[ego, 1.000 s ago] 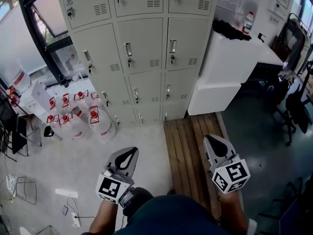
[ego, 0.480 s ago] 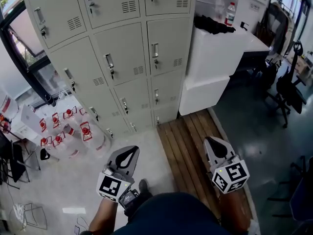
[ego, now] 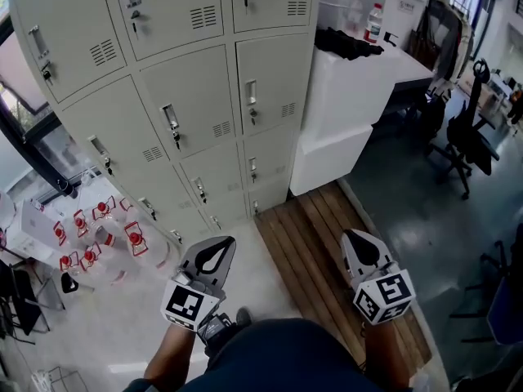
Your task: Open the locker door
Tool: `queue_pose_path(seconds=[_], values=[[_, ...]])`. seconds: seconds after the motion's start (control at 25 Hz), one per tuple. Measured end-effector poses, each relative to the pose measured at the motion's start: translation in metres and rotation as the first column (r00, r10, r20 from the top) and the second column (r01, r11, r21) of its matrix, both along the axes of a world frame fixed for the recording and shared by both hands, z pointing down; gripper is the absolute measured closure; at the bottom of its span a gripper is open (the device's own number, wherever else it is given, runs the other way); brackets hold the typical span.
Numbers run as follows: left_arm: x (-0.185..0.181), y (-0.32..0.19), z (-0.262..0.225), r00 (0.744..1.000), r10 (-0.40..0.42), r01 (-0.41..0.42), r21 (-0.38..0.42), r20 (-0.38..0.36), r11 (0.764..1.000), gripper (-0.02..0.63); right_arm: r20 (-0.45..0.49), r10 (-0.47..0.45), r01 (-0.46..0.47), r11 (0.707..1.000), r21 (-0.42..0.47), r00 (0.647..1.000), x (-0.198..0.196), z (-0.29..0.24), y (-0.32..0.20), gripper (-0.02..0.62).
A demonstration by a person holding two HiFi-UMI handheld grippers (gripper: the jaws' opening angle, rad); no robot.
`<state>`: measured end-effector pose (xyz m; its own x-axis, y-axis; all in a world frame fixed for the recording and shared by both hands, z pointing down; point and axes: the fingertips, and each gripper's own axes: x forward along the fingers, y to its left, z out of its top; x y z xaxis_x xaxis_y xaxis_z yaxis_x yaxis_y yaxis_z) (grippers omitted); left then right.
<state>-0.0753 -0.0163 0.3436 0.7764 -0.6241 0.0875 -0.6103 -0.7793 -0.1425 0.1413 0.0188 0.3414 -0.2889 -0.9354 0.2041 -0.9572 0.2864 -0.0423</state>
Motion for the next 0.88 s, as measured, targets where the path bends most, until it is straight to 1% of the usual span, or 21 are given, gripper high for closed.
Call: queue_pose_path(seconds=[0.28, 0.6, 0.72, 0.88], values=[[-0.026, -0.036, 0.004, 0.999, 0.043, -0.043, -0.009, 0.005, 0.999, 0.588, 0.003, 0.05, -0.05, 0.999, -0.011, 0.999, -0.027, 0.006, -0.023, 0.558], [-0.062, -0.061, 0.008, 0.996, 0.088, -0.089, -0.01, -0.021, 0.996, 0.588, -0.025, 0.097, -0.097, 0.995, -0.023, 0.995, -0.065, 0.007, -0.036, 0.558], [-0.081, -0.068, 0.012, 0.995, 0.094, -0.095, -0.025, -0.041, 0.995, 0.588, -0.042, 0.104, -0.105, 0.994, -0.029, 0.994, -0.084, 0.006, -0.039, 0.558], [-0.098, -0.084, 0.029, 0.994, 0.104, -0.105, -0.037, -0.021, 0.994, 0.588, -0.056, 0.09, -0.093, 0.994, -0.056, 0.994, -0.109, 0.012, -0.046, 0.557]])
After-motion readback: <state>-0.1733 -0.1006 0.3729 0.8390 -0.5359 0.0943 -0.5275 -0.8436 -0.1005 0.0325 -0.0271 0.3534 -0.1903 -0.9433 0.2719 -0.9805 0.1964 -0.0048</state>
